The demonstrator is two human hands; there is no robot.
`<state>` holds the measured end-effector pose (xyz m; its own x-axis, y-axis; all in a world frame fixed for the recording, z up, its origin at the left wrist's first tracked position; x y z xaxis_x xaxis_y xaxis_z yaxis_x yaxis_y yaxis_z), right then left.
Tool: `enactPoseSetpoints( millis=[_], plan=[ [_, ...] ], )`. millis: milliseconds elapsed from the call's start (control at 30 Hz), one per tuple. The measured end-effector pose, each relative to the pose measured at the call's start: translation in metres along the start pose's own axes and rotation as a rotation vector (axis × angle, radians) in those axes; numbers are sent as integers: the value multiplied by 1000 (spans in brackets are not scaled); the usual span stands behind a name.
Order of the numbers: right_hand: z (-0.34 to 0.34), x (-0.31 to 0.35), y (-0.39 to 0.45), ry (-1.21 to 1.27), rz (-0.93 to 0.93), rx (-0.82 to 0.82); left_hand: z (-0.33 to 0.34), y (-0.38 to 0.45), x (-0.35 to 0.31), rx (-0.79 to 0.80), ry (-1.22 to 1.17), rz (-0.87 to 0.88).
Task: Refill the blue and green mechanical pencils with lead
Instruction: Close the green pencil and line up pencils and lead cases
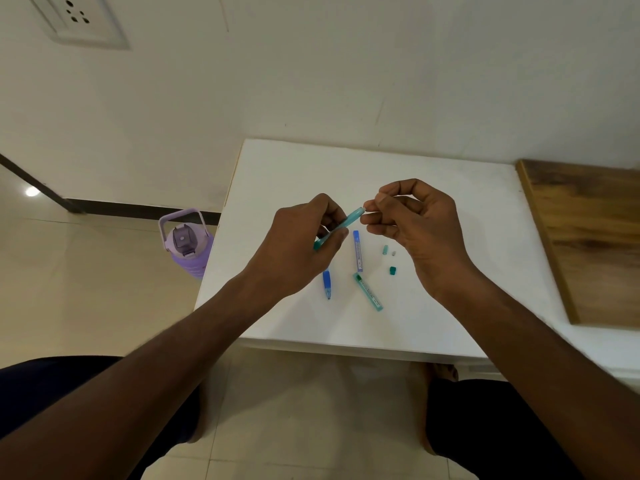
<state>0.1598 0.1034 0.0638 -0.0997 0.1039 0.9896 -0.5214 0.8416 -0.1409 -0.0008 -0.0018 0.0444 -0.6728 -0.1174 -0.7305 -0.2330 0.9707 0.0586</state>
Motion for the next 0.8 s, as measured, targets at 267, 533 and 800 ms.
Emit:
enactPoseSetpoints(
  millis=[267,533,800],
  plan=[
    [-1,-1,2,-10,-13,29,0,0,0,8,10,7],
    [-1,-2,4,-34,-15,33,-1,0,-3,12,-2,-14],
    [0,-1,4,-201,-53,69,-3,-1,-6,-7,-32,9]
  ],
)
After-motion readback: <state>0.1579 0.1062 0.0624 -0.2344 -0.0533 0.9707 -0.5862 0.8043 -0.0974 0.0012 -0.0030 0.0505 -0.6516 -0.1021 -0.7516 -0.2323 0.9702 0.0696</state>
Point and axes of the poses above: each hand's wrist, its own y-axis towards the middle knuckle, its own z-axis out of the palm, x = y × z, the point moved 3 cm from there along y, towards the middle knuckle, and after that the axes turned 6 degrees about x, right-handed, at the moved point
